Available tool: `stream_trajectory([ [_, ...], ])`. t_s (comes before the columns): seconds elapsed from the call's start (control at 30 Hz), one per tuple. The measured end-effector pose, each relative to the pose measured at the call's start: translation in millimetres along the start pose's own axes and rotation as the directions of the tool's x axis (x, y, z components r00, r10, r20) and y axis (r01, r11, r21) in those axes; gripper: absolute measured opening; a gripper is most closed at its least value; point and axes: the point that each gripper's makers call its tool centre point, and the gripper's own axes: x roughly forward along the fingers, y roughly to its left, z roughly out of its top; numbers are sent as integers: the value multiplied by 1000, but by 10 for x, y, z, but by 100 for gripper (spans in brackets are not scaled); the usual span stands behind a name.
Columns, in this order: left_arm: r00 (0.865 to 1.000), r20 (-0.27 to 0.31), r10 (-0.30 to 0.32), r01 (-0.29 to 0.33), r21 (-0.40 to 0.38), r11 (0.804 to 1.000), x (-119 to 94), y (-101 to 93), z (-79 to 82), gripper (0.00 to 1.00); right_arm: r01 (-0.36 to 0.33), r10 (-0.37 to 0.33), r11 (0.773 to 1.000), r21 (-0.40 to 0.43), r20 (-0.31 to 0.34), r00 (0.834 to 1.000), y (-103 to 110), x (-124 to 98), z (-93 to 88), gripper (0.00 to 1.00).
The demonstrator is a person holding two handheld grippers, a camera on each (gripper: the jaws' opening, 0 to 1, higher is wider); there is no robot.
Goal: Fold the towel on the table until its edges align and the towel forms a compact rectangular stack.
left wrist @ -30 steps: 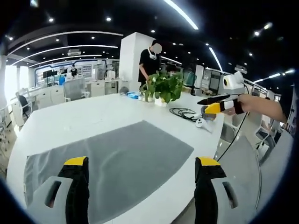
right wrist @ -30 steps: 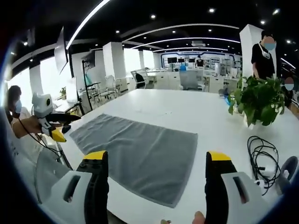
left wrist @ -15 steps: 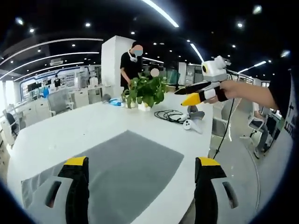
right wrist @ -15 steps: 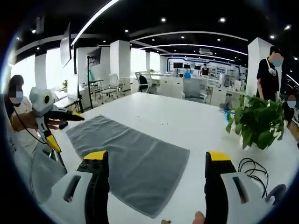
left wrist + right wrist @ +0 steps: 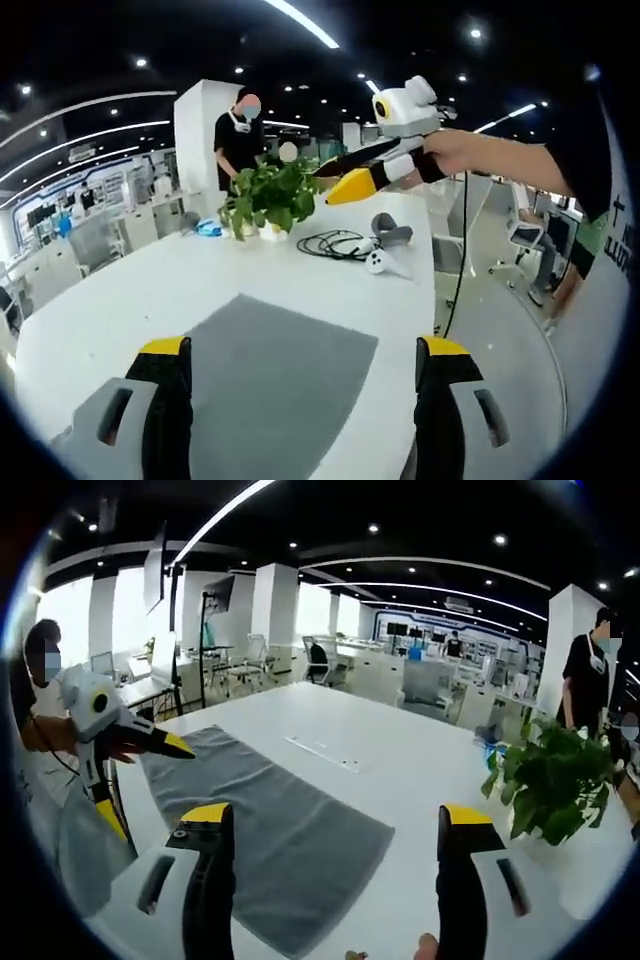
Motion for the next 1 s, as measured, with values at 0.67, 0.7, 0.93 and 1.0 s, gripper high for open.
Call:
stream_trajectory([
  [0.67,996,-94,10,-4,67,998,663,-139,-70,87,-54,53,998,-29,-20,998,-365,364,-67,80],
  [0.7,995,-97,9,-2,71,998,687,-151,-72,87,-58,57,998,-29,-22,998,-378,386,-77,80],
  [0.93,995,-99,-10,15,52,999,836,-214,-83,87,-90,90,996,-17,-9,996,-435,515,-79,79],
  [1.0,995,-97,-18,23,60,998,882,-243,-81,88,-89,89,996,-14,-11,996,-462,550,-94,79],
])
